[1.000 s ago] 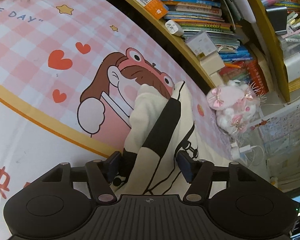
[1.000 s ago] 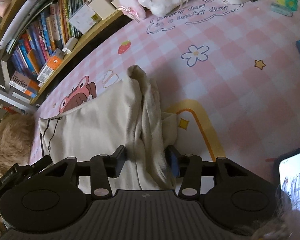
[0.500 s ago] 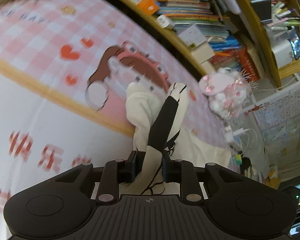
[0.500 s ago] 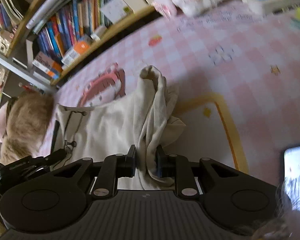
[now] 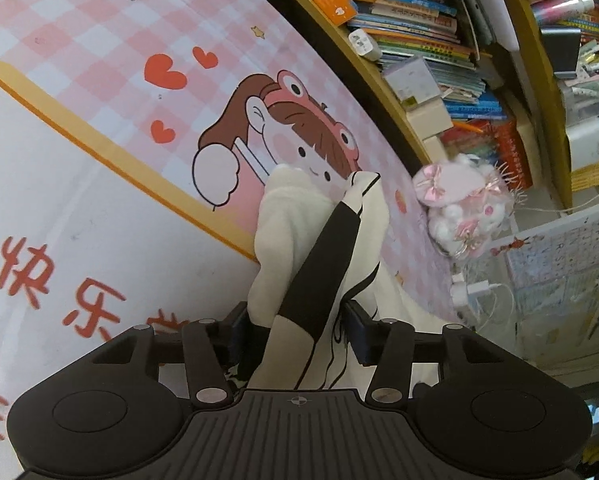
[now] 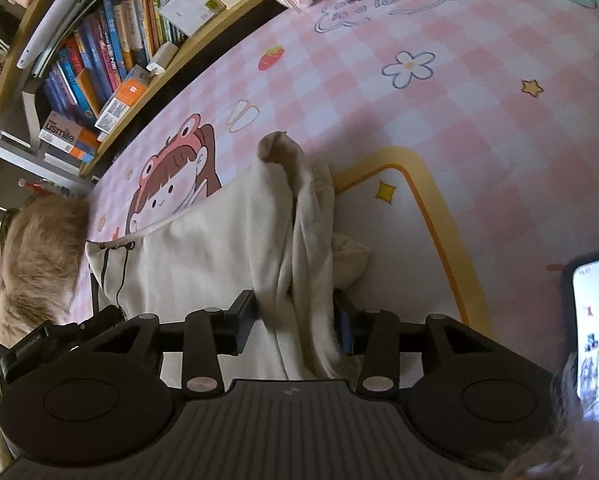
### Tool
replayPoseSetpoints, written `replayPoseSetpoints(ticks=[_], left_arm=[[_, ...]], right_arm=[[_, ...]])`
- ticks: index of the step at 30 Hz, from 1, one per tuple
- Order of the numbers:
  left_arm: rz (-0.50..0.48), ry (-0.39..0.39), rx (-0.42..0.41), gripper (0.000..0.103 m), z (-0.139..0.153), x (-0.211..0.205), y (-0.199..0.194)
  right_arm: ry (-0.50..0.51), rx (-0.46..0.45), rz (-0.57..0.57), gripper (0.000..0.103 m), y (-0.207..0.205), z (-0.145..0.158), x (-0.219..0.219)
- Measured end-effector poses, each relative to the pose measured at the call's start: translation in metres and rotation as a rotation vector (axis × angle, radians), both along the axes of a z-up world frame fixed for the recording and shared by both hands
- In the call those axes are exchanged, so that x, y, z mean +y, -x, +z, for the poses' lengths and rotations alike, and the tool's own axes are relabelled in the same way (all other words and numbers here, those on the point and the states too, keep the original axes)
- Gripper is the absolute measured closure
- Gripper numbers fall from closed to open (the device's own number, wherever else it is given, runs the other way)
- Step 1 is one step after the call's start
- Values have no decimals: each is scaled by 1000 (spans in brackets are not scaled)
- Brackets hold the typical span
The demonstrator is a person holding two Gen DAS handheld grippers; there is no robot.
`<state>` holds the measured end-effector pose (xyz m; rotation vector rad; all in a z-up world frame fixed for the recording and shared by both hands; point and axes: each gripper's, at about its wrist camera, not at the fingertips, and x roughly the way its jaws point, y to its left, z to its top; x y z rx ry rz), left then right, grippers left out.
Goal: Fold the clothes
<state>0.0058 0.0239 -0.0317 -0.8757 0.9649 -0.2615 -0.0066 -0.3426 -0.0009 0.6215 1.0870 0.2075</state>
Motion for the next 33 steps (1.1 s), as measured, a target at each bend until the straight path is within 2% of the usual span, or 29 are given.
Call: replayPoseSetpoints(ticks=[2,3,7,8,10,19,33], left_arm=[[5,-3,4,62,-1,-2,-2],[2,-14,8,70,-1,-3,-2],[-1,-33,-6,81,5,-6,0],[-1,-36,-19,82,8,-7,2],[-3,-37,-45,82,15,-8,3],[11,-43,-115,83,37,-8,5],[24,-37,-135,83,43,2,17]], right_arm=[[-1,-4,2,63,-2,-1,1],[-2,-6,2,63,-4,-2,2],[-1,-18,8,77,-7,-2,4],[4,-29,13,81,-6,0,5],[13,-59,24,84,-3,8,6],[20,-168,57,85,5,41,10],[22,-190,73,85,9,55,25]])
